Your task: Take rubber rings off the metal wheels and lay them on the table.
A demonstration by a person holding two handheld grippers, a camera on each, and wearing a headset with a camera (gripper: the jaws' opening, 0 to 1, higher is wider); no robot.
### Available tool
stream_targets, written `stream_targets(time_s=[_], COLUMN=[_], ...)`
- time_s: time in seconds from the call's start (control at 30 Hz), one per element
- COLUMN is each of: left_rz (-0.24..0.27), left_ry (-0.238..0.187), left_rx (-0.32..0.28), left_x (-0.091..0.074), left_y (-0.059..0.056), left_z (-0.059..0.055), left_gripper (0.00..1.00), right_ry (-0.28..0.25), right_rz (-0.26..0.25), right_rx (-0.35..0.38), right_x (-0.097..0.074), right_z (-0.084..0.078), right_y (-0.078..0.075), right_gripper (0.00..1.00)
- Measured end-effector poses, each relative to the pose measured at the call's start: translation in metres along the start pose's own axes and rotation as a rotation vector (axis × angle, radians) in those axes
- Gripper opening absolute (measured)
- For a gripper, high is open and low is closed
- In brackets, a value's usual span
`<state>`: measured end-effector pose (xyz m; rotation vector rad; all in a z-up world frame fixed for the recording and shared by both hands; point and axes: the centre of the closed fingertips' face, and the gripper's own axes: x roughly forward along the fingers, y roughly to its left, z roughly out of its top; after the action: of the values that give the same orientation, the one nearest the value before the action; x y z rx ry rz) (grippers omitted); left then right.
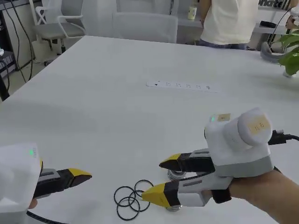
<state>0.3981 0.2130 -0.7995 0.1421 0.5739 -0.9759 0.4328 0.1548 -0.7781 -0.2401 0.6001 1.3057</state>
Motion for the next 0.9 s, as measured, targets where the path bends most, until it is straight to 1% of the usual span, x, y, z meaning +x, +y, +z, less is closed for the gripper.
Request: stream_targets(time_s=[0.13,0.27,0.5,0.73,0.87,0.9], left_rz=[-0.002,-0.007,-0.017,-0.017,-0.018,-0.019], left_ry=[-0.002,0.002,0.015,0.02,0.017,0.016], left_rx=[0.001,0.003,0.011,0.012,0.007,0.007], left_x=[0.0,0.0,0.001,0.001,0.002,0.002], left_y=[0.0,-0.001,-0.003,-0.003,-0.004,-0.004], left_z=[0.0,-0.001,-0.002,-0.002,-0.002,-0.002], left_gripper=[0.81,0.81,0.82,0.84,0.86,0.86], right_ry=[-0.004,-0.009,-0.071,-0.094,-0.124,-0.134], right_rz=[0.017,0.012,0.0,-0.037,-0.058,-0.071], right_rx=[-0.03,-0.054,-0.046,-0.039,-0.018,-0.012], right_x=[-0.005,-0.014,-0.038,-0.061,-0.074,-0.077], right_z=[0.003,0.006,0.015,0.005,0.003,0.002], right_y=[0.006,0.008,0.008,0.001,-0.002,-0.005], right_gripper=[0.56,0.63,0.73,0.84,0.9,0.91])
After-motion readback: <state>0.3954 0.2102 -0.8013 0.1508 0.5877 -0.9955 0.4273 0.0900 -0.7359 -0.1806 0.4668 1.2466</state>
